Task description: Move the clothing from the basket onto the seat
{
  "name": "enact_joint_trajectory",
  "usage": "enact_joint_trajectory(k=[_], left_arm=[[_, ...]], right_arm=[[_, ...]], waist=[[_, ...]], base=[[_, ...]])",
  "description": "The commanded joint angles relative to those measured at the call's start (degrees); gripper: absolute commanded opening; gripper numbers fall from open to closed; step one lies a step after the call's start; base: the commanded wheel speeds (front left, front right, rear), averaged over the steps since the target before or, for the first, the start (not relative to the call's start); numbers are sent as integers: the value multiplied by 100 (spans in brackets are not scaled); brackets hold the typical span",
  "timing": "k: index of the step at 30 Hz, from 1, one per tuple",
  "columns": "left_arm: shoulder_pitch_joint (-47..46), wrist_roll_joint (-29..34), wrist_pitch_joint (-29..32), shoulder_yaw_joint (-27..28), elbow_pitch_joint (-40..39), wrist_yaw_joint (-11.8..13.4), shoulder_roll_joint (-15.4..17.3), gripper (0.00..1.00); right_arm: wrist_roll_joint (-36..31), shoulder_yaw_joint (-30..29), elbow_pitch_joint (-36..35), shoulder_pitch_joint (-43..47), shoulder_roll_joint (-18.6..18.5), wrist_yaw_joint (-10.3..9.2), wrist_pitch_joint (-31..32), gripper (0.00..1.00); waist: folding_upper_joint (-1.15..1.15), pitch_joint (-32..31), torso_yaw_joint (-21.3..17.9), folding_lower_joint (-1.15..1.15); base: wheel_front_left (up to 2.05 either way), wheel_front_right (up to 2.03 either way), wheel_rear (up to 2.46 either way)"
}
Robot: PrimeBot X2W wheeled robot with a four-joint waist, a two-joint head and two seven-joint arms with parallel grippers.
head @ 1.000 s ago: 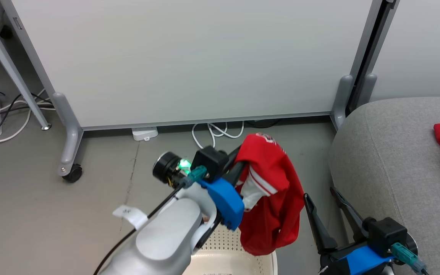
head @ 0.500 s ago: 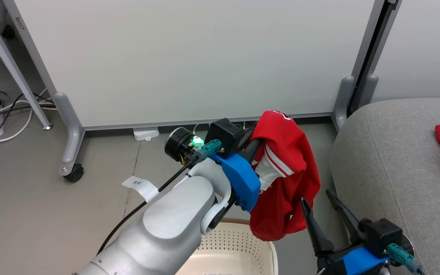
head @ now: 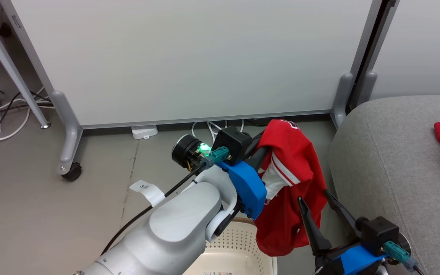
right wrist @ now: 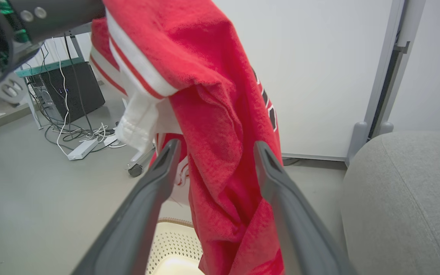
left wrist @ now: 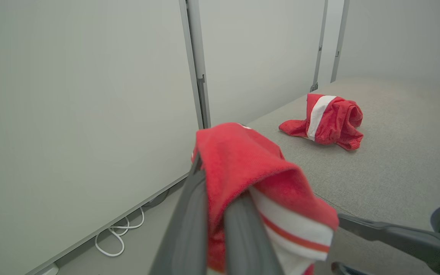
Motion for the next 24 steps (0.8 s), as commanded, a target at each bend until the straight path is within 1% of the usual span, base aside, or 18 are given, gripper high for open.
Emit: enact_joint_trajectory(k=[1, 8, 13, 16, 17, 22, 24], left_arm=[[-116, -59, -49, -33, 24, 43, 2, 0], [-198, -241, -107, -236, 71, 69, 3, 0], [-268, -354, -163, -327, 123, 99, 2, 0], [-293, -416, -192, -395, 134, 103, 2, 0], [-330, -469, -207, -449, 130, 111, 2, 0], [-412, -554, -234, -545, 126, 128, 2, 0], [-420, -568, -241, -568, 126, 128, 2, 0]], right_arm=[[-29, 17, 32, -81, -1, 3, 19, 100], [154, 62, 210, -229, -2, 3, 55, 100], [78, 193, 528, -571, -2, 3, 152, 100], [29, 257, 857, -871, -3, 3, 181, 100], [-20, 331, 1121, -1103, -3, 3, 191, 100], [-78, 427, 1814, -1616, -3, 3, 120, 100], [-97, 418, 1942, -1714, -3, 3, 95, 100]], waist=[[0, 7, -1, 0], [0, 27, 8, 0], [0, 59, -17, 0], [0, 83, -20, 0], [0, 100, -16, 0], [0, 131, 7, 0], [0, 137, 13, 0]], base=[[0, 0, 0], [0, 0, 0], [0, 0, 0], [0, 0, 0], [0, 0, 0], [0, 0, 0], [0, 0, 0]])
